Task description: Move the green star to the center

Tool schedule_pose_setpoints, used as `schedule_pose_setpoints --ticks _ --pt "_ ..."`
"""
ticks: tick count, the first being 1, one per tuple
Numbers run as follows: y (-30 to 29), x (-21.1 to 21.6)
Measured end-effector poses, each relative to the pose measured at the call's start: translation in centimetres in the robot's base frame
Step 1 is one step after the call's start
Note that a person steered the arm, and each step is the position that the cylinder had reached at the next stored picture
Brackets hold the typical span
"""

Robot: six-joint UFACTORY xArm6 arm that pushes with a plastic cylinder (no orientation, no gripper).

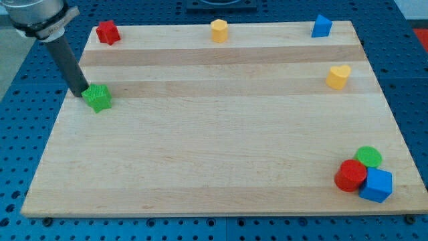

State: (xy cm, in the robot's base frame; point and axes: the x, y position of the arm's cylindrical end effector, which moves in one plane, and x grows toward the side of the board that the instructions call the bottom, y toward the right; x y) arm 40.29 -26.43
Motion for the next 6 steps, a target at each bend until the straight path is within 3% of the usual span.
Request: schedule_pose_setpoints --ticks 2,6 --pt "7.3 3.8" --pt "24.6 0.4"
